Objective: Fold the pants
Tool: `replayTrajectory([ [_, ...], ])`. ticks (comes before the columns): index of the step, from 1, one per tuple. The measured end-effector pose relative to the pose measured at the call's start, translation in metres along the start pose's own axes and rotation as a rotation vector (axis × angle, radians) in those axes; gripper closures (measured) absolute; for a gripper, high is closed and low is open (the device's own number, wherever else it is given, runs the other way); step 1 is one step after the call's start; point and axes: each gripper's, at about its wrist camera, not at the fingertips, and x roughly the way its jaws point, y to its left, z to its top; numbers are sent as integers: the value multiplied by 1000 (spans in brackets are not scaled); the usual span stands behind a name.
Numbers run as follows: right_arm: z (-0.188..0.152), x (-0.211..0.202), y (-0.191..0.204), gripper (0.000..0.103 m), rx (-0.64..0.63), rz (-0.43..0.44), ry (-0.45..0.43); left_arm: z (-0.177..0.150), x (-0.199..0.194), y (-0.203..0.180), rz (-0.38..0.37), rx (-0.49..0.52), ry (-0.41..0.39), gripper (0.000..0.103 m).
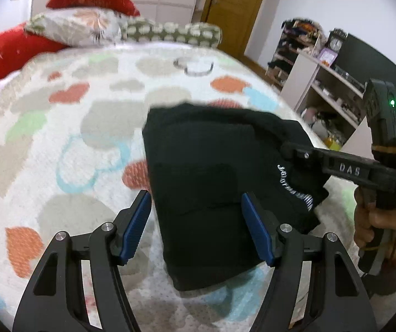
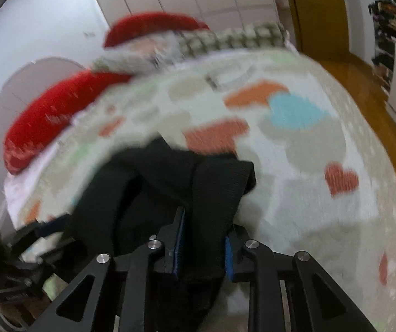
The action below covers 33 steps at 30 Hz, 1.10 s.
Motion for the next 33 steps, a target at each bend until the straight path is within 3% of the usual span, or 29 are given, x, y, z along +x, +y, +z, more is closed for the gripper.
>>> replayTrajectory([
  [3, 0, -12, -8, 48, 32, -16, -23, -2, 1, 4, -3, -14, 13, 35],
  [4, 4, -19, -10, 47, 38, -29, -45, 0, -2, 4, -4, -15, 10, 35],
  [8, 25, -42, 2, 47, 2, -4, -146, 4, -12, 4, 20, -7, -24, 35],
  [12, 50, -29, 41, 47, -94, 40, -162, 1, -2, 3, 9, -14, 7, 35],
  [16, 62, 18, 73, 47, -176, 42, -79, -1, 2, 2, -6, -22, 17, 35],
  [20, 61, 64, 72, 48, -205, -117, 0, -2, 5, 2, -18, -20, 20, 35],
  [23, 61, 76, 54, 48, -148, -128, 14, -3, 9, 2, -30, -26, 28, 34],
  [27, 61, 59, 46, 48, -113, -108, 5, -2, 8, 1, -26, -24, 31, 34],
  [33, 36, -1, 54, 48, -134, -75, -70, -3, 5, -2, -3, -27, 29, 34],
])
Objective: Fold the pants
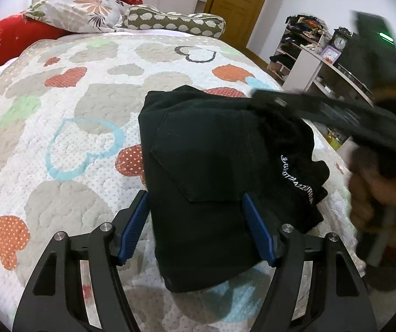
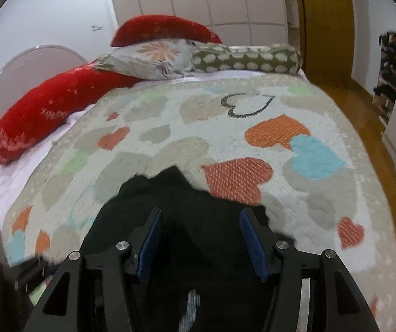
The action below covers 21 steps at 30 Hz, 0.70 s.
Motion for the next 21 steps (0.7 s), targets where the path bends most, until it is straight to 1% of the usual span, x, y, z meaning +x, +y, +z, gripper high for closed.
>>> replayTrajectory([
  [2, -14, -11, 3, 48, -26, -18, 5, 0, 0, -1, 11, -1, 0, 34],
  [4, -32, -17, 0, 48, -26, -39, 27, -1, -1, -3, 19, -2, -2, 34],
  [6, -47, -13, -6, 47, -9, -60, 54, -1, 0, -3, 27, -8, -1, 34],
  [8, -63, -2, -12, 46, 2, -86, 104, -2, 0, -5, 31, -11, 1, 34],
  [9, -69, 1, -14, 45, 10, -78, 107, -2, 0, -6, 38, -7, 5, 34],
  [10, -72, 0, -19, 45, 45, -54, 91, -2, 1, -7, 47, -3, 6, 34],
  [12, -71, -4, -24, 45, 86, -29, 100, -2, 0, -9, 61, 3, 3, 34],
  [16, -66, -23, -18, 45, 40, -62, 69, 0, -3, -10, 72, 3, 1, 34],
  [18, -67, -31, -15, 45, 30, -55, 55, 0, -4, -10, 78, 3, 0, 34],
  [21, -74, -30, -12, 45, 21, -52, 74, -1, -4, -12, 87, 10, -3, 34],
])
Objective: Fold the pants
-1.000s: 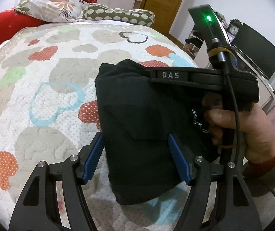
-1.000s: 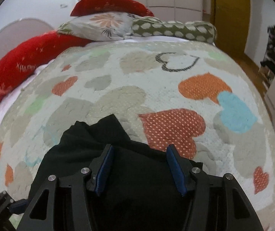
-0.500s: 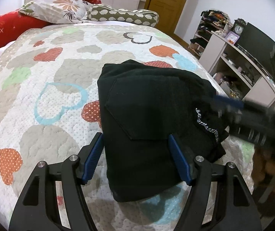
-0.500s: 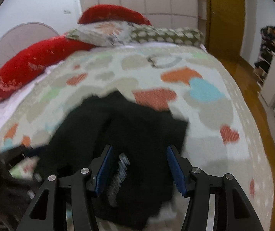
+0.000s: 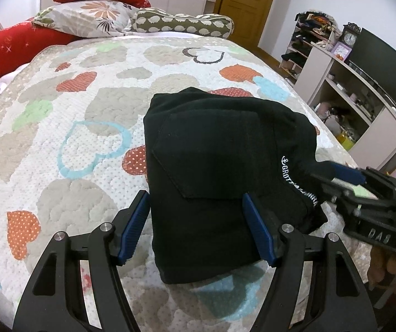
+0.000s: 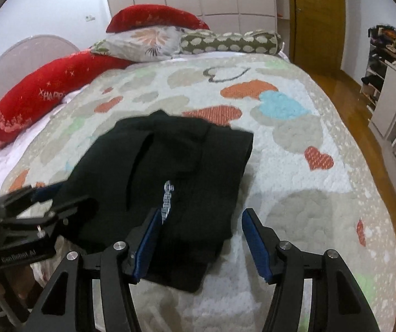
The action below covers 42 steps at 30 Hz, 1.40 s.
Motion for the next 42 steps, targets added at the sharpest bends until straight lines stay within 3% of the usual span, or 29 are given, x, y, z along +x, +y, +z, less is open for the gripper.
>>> replayTrajectory([
  [4, -6, 11, -5, 45, 39, 31, 27, -1, 1, -1, 5, 2, 2, 34],
  [11, 3, -7, -14, 43, 78, 96, -38, 4, -8, 2, -9, 1, -9, 34],
  [18, 12, 0, -23, 36, 149, 157, -42, 12, -20, 18, -25, -34, -32, 34],
  [28, 18, 30, -44, 30, 241, 234, 5, 22, -6, 64, -137, -183, 13, 34],
  [37, 24, 46, -49, 25, 241, 284, 4, 31, 18, 60, -212, -204, 33, 33],
  [42, 25, 55, -46, 20, 230, 303, -16, 32, 37, 54, -246, -213, 82, 24],
])
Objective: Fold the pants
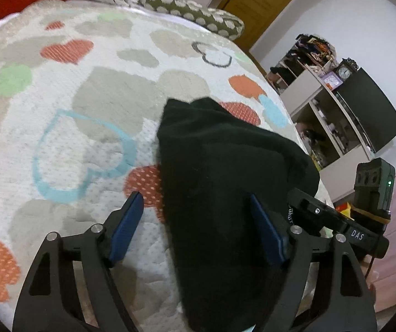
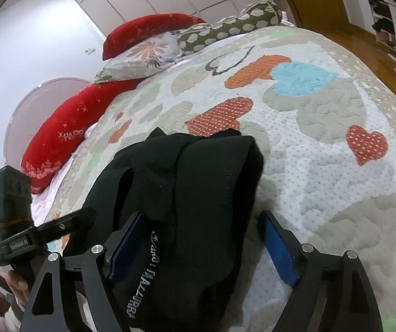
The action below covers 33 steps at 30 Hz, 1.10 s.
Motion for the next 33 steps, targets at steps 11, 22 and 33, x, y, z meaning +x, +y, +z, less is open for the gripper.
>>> replayTrajectory([
  [11, 6, 1, 15, 65, 21, 91, -57, 2, 3, -8, -49, 37, -4, 60],
  [22, 40, 24, 88, 69, -67, 196, -64, 40, -61, 26, 42, 47, -117, 64],
  [33, 49, 44, 89, 54, -106, -35, -26, 36, -57, 94, 177, -128, -98, 35],
])
